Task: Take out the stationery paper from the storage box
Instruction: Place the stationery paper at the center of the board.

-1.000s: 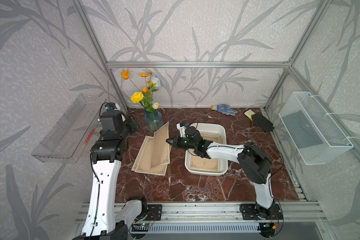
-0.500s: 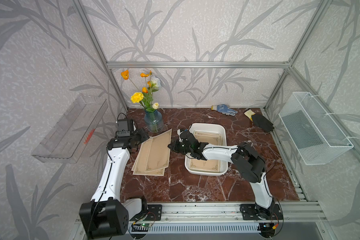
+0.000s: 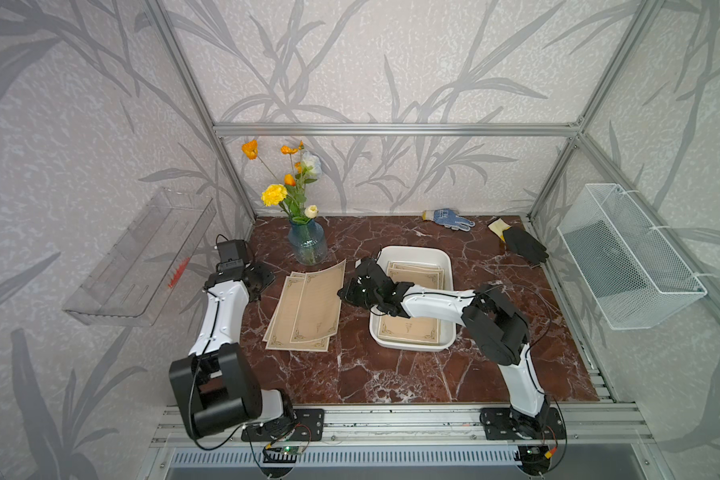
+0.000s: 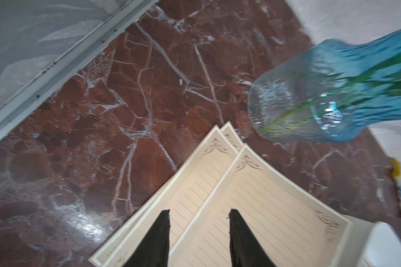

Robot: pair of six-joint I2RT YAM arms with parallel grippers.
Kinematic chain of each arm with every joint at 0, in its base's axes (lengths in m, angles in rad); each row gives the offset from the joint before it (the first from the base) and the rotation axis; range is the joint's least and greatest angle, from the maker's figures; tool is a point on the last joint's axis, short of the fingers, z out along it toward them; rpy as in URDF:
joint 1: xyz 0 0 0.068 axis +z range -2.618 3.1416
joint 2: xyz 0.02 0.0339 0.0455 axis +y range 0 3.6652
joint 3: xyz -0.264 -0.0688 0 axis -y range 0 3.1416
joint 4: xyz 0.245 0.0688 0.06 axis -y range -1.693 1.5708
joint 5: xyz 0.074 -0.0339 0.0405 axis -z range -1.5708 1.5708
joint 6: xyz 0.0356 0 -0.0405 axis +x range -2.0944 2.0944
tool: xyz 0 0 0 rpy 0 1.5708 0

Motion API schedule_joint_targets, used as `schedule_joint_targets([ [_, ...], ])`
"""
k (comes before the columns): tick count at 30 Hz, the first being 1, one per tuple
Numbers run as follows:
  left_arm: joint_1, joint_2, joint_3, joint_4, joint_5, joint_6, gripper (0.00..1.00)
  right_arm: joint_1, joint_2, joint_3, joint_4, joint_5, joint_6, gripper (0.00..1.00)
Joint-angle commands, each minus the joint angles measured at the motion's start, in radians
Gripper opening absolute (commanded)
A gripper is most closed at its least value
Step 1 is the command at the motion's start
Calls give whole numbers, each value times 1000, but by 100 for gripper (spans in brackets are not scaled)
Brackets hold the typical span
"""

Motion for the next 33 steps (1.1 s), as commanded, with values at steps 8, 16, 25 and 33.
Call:
schedule_joint_targets([
  [8,13,233,72,-61,-53,61,15,20,30,46,-32,-2,-15,0],
  [16,15,387,104,-96,-83,83,10,37,74,100,-43,-11,-10,0],
  [25,15,452,114,-105,-39,82,5,49,116,166,-99,38,-9,0],
  [33,15,455,115,-96,14,74,5,52,150,218,-169,55,-24,3],
])
